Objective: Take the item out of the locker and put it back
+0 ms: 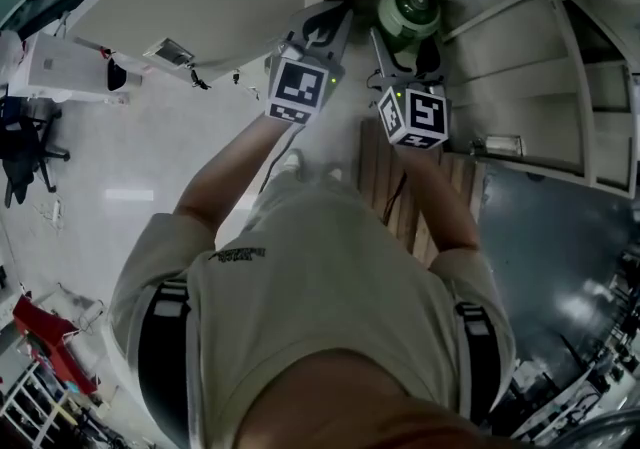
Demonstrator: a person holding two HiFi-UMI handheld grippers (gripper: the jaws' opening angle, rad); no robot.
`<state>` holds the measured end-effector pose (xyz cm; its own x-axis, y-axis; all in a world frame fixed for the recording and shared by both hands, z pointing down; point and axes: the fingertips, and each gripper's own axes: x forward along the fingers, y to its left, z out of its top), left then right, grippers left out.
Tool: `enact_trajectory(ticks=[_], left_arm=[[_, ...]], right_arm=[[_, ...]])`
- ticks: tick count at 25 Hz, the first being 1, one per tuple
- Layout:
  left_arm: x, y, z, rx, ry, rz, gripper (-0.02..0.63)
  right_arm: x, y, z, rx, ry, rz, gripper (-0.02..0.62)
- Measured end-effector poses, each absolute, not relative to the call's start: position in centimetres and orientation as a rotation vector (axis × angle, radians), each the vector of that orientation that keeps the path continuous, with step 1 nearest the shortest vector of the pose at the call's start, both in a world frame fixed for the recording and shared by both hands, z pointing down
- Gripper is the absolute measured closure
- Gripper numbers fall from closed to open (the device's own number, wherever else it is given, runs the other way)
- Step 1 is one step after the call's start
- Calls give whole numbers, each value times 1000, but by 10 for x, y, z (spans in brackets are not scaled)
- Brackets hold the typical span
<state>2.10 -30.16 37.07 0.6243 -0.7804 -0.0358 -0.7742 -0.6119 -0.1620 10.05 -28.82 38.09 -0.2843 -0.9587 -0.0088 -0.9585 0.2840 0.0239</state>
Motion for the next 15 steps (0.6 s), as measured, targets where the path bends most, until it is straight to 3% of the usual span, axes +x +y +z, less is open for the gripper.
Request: enact_trajectory(ticks=[15], left_arm=[[46, -328, 435, -2762, 1307, -24, 594]], right_arm=[[97, -335, 471, 1903, -2406, -8, 232]])
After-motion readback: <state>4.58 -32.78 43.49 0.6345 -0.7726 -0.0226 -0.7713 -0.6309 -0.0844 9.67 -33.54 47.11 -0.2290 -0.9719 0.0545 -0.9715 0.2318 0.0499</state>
